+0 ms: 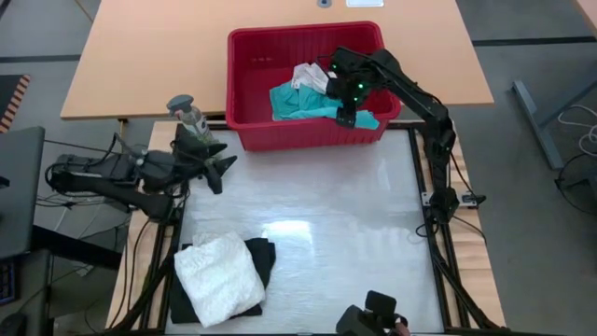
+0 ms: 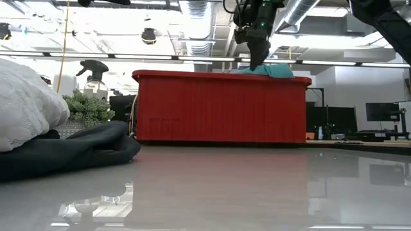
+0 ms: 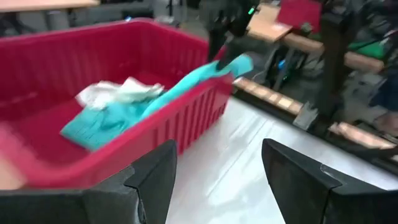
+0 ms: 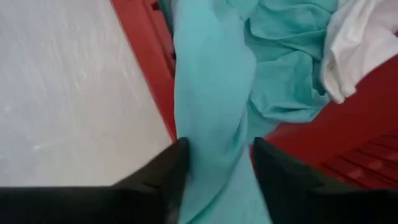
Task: Fold Laundry from Bin
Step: Fold the blue shorts
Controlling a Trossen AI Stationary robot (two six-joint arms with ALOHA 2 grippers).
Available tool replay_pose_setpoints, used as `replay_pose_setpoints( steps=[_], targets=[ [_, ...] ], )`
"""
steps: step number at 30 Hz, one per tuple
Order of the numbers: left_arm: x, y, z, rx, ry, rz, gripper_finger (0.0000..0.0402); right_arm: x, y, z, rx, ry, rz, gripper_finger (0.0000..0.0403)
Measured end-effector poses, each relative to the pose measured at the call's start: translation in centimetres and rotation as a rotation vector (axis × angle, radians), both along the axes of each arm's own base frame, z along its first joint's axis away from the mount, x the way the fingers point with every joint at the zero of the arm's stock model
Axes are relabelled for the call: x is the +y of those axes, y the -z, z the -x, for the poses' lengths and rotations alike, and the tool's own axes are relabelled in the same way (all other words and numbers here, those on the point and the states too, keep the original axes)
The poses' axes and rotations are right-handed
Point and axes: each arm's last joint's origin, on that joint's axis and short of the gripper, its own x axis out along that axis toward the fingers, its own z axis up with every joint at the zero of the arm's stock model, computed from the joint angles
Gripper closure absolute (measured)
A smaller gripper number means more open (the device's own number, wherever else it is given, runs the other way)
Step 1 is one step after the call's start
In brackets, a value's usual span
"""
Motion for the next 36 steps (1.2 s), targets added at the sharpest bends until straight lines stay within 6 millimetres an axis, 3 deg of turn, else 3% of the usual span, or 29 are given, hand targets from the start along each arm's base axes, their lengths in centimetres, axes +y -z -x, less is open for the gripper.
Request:
replay_pose_setpoints(
  steps=[5, 7, 13, 16, 20, 25, 31, 36],
  targets=[
    [2.2, -0.2, -3.2, -0.029, 0.084, -0.051, 0.0177, 0.1, 0.0, -0.1, 0.016, -0.064, 0.016, 0.0349],
    [3.5, -0.1, -4.7, -0.027, 0.079, -0.103, 0.0177, 0.3, 0.0, -0.2, 0.019, -0.084, 0.019, 0.0381],
    [9.3, 1.9, -9.6, -0.014, 0.24, -0.246, 0.0171, 1.1, 0.0, -0.9, 0.015, -0.106, 0.026, 0.0382],
    [12.4, 2.8, -11.1, 0.041, 0.224, -0.303, 0.0162, 1.5, -0.1, -1.1, 0.027, -0.114, 0.042, 0.0383],
    [16.6, 2.2, -13.2, 0.101, 0.278, -0.351, 0.0138, 1.7, -0.1, -1.3, 0.024, -0.117, 0.045, 0.0383],
    [20.8, 2.1, -17.9, 0.242, 0.329, -0.343, 0.0116, 2.1, -0.3, -1.8, 0.011, -0.136, 0.072, 0.0383],
    [23.6, 3.7, -22.0, 0.48, 0.472, -0.29, 0.0113, 2.0, -1.4, -1.5, -0.032, -0.143, 0.133, 0.0383],
    [24.9, 5.2, -24.1, 0.502, 0.537, -0.297, 0.0113, 2.3, -2.4, -1.0, -0.06, -0.164, 0.169, 0.0383]
  ],
)
